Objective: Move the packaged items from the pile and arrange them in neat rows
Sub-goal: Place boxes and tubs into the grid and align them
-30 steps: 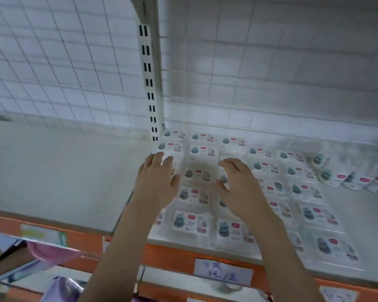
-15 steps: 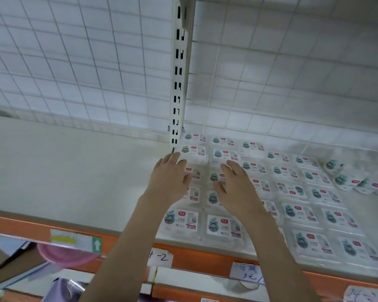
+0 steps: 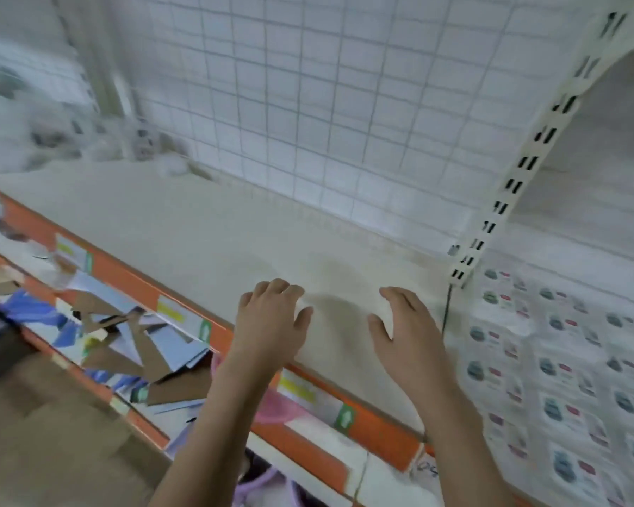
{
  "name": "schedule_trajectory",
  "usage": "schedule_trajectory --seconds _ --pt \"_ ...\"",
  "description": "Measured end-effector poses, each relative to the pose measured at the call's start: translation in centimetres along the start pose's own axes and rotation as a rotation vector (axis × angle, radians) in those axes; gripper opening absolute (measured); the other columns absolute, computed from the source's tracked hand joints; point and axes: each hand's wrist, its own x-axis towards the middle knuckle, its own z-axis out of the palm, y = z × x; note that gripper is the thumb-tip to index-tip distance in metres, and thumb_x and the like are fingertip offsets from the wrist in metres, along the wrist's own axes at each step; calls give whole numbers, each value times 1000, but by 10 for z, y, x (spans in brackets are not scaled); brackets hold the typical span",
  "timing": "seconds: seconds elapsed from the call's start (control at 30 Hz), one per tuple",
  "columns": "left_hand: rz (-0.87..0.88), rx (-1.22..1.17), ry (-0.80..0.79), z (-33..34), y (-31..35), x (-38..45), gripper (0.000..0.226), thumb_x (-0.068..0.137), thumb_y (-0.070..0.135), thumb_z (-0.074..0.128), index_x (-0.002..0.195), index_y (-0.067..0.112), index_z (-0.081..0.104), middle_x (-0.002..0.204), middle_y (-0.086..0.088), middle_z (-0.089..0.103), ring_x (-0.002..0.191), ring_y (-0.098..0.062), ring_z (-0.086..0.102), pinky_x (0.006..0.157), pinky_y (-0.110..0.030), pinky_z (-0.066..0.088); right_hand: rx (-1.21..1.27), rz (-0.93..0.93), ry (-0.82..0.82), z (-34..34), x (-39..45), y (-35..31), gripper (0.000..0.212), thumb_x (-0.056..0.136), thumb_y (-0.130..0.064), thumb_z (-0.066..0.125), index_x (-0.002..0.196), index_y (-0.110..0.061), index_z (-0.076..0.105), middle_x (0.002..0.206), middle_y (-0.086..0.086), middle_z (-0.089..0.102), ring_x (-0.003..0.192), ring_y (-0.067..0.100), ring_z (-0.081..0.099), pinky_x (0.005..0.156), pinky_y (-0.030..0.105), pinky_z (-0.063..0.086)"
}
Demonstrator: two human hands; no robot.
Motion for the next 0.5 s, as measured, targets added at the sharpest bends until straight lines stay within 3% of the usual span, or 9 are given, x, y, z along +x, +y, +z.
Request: schedule_trajectory --seconds 0.33,0.5 --pt "-216 85 75 -95 -287 3 34 93 34 44 121 17 55 119 -3 57 112 -26 49 88 -37 40 158 -113 -82 160 88 -237 43 89 -14 54 130 -3 45 130 13 47 122 26 44 98 23 27" --pt "-313 79 84 -123 -386 -1 35 94 35 44 124 19 53 123 0 55 114 -23 48 89 -36 39 165 -146 -121 209 120 -319 43 89 -14 54 129 -3 45 130 13 47 121 27 44 96 24 30"
